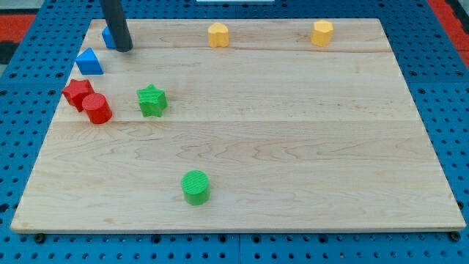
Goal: Keep the green star underneath the yellow heart
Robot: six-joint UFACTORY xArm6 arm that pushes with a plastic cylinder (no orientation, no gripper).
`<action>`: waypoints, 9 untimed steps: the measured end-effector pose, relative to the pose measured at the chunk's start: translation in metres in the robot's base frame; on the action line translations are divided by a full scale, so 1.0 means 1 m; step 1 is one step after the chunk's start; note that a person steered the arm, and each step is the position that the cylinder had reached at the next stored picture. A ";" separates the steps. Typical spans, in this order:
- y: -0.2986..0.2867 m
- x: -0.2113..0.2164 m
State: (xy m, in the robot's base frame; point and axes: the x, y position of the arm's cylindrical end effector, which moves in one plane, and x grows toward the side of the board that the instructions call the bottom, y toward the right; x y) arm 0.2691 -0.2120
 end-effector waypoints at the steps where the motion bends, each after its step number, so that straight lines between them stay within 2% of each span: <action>1: 0.011 0.013; 4: 0.087 0.067; 5: 0.089 0.070; 6: 0.089 0.123; 7: 0.090 0.157; 8: 0.136 0.169; 9: 0.158 0.226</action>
State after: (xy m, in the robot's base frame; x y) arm 0.4951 -0.0536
